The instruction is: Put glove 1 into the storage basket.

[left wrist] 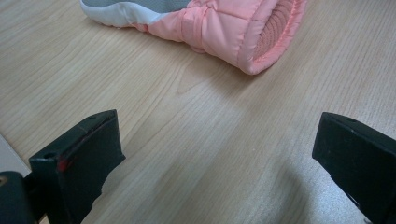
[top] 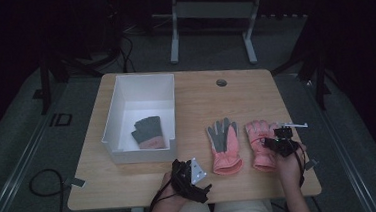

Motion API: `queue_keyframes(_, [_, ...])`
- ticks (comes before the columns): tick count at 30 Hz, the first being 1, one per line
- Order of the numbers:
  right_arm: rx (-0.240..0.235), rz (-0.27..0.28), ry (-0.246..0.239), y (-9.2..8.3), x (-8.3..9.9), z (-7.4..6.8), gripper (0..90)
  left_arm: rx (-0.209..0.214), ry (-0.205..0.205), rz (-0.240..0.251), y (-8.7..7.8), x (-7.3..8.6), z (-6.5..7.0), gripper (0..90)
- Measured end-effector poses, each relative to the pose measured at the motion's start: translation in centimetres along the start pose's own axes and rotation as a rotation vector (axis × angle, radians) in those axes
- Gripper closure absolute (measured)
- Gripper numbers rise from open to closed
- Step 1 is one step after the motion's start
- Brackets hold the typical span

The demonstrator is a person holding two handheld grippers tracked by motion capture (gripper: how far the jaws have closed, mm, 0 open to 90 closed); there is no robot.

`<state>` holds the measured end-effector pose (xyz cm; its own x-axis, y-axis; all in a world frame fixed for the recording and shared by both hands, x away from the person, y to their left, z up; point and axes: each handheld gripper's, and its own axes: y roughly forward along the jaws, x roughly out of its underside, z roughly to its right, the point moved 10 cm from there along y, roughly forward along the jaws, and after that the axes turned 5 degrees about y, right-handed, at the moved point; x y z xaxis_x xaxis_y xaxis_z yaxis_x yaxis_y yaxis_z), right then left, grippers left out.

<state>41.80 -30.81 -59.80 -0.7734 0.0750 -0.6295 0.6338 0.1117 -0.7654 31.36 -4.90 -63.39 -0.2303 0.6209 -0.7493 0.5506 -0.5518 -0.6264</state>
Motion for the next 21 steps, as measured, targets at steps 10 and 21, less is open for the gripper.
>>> queue_keyframes(10, [-0.042, 0.028, -0.117, -1.2, -1.0, -0.3, 77.3, 0.003, 0.001, -0.003, 0.0, 0.0, 0.0, 1.3])
queue_keyframes(21, [-0.067, 0.011, -0.346, -1.6, -0.2, 0.4, 60.3, 0.004, 0.005, -0.007, 0.0, 0.1, 0.0, 1.3])
